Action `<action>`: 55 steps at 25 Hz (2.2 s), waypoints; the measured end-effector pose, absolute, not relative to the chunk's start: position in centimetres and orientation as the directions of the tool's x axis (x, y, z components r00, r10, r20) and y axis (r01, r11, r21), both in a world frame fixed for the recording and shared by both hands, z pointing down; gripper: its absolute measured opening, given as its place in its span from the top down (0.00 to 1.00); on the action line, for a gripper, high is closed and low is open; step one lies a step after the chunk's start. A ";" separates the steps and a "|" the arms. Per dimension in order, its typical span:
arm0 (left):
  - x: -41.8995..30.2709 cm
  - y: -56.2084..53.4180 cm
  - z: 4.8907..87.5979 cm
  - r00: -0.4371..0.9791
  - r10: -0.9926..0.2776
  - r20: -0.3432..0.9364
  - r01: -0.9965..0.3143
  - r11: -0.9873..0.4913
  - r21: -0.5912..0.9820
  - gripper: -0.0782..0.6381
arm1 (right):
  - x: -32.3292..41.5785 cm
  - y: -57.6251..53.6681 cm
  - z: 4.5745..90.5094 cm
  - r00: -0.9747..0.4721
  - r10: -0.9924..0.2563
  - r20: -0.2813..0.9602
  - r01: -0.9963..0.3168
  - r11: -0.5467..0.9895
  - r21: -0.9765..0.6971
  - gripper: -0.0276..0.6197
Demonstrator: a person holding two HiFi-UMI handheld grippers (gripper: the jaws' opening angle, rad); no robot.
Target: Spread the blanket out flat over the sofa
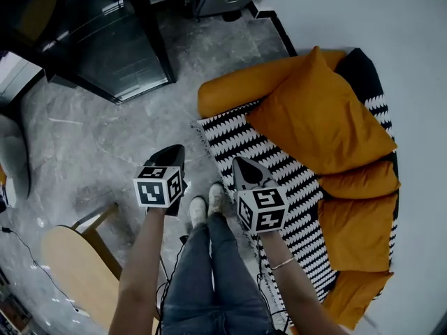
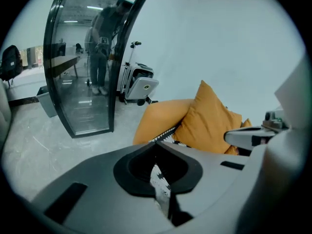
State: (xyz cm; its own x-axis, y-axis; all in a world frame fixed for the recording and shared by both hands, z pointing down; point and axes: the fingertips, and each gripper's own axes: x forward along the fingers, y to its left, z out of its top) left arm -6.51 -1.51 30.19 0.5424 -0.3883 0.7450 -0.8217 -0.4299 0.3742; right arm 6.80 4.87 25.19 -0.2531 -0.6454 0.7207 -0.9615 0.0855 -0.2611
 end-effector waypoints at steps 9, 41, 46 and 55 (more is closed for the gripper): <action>-4.8 -0.2 21.3 0.590 -0.455 0.667 -0.793 -0.480 0.374 0.87 | 5.9 5.9 19.6 -0.245 -0.691 0.680 -0.963 0.090 -0.255 0.94; -6.2 5.7 -4.5 0.665 -0.677 0.317 -0.747 -0.616 0.250 0.87 | 4.8 9.4 -5.4 -0.289 -0.910 0.299 -0.949 0.231 -0.216 0.94; -6.6 6.4 -5.8 0.670 -0.686 0.285 -0.742 -0.629 0.230 0.87 | 4.7 9.9 -6.9 -0.267 -0.930 0.252 -0.960 0.234 -0.151 0.94; -7.6 7.6 -5.8 0.673 -0.684 0.282 -0.739 -0.638 0.217 0.87 | 4.0 10.9 -7.9 -0.250 -0.945 0.211 -0.967 0.233 -0.098 0.94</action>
State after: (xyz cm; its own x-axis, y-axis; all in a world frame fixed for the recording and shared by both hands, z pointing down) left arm -7.63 7.62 -5.83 0.6727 -0.6841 0.2820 -0.7393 -0.6376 0.2167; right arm 4.02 10.95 -7.90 -0.2495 -0.9450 0.2113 -0.9674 0.2335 -0.0982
